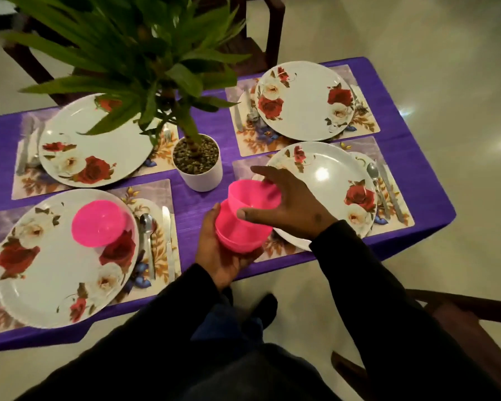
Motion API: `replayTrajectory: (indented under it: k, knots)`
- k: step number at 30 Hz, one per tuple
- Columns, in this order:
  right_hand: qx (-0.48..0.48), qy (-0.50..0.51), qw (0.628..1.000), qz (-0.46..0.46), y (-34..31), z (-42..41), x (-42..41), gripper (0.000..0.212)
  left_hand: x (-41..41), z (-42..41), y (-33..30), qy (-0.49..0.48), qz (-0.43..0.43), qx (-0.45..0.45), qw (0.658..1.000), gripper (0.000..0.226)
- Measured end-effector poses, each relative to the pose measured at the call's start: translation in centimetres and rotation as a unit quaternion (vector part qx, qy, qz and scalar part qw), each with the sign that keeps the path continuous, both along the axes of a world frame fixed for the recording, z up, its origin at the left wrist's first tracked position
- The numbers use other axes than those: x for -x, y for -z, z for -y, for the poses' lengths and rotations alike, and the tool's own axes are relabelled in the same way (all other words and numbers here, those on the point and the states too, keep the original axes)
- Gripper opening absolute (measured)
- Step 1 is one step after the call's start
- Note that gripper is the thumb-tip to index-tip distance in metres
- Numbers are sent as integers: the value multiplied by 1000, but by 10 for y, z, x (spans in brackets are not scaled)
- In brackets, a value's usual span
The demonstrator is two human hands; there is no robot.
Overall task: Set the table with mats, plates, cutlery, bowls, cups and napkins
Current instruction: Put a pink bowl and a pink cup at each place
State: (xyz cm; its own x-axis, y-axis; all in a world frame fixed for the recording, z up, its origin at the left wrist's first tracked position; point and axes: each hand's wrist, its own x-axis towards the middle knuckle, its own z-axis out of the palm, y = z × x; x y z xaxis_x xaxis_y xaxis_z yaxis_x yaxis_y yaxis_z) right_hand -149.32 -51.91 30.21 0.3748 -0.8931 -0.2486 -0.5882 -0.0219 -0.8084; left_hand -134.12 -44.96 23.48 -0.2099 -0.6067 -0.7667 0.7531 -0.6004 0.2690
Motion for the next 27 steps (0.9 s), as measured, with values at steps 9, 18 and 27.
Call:
replayTrajectory:
  k: [9, 18, 27]
  knots:
    - [39, 87, 995, -16, 6, 43, 44, 85, 20, 36, 15, -3, -35, 5, 999, 76]
    - [72, 65, 975, -200, 49, 99, 120, 105, 62, 69, 31, 23, -50, 15, 998, 75]
    - [72, -72, 945, -311, 102, 139, 179, 124, 123, 86, 44, -68, -33, -26, 997, 81]
